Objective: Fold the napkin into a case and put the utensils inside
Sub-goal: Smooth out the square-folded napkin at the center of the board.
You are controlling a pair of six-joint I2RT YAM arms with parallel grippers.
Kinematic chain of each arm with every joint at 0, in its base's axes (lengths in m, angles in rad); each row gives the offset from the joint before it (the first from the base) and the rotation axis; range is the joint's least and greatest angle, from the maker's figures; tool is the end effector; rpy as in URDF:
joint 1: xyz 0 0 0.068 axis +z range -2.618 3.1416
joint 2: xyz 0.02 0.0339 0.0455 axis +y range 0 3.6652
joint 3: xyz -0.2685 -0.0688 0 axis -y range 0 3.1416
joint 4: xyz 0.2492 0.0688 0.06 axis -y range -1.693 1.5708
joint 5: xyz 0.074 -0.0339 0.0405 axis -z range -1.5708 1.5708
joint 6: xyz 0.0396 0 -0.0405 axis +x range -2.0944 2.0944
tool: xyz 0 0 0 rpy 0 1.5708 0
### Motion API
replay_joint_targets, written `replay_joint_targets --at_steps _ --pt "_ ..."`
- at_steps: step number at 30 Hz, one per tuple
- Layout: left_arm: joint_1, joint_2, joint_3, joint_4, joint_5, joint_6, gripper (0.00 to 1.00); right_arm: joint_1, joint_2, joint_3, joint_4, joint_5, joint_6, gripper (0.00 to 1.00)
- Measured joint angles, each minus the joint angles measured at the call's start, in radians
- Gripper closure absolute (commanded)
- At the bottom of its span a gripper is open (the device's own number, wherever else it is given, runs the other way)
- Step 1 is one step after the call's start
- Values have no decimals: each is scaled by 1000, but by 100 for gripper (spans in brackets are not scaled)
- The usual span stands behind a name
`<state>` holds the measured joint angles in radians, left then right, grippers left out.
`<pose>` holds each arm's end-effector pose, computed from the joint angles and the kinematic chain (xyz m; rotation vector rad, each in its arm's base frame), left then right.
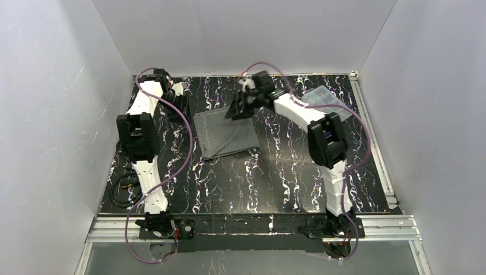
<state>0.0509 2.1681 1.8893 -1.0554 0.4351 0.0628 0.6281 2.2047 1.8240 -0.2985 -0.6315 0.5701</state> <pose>0.4531 0.0064 0.2178 0.0909 2.8211 -0.6037 0.4031 0.3216 0.2264 -0.4484 2.4109 1.3066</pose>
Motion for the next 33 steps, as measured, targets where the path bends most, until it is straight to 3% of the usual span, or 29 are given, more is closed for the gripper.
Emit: replay_joint_targets --at_steps 7,14,18,25,33 --pt "-89 53 71 26 -19 -50 52 -185 -72 -47 -32 71 -47 43" --pt "-149 161 142 63 -73 -101 51 -152 -72 -171 -145 193 -126 30" --pt "-149 165 137 80 -115 -108 53 -146 -81 -264 -158 241 -148 30" --pt "-155 165 107 112 -163 -102 66 -172 -156 -390 -137 238 -147 33" --pt "-159 165 108 139 -154 -101 56 -204 -156 -357 -121 194 -142 33"
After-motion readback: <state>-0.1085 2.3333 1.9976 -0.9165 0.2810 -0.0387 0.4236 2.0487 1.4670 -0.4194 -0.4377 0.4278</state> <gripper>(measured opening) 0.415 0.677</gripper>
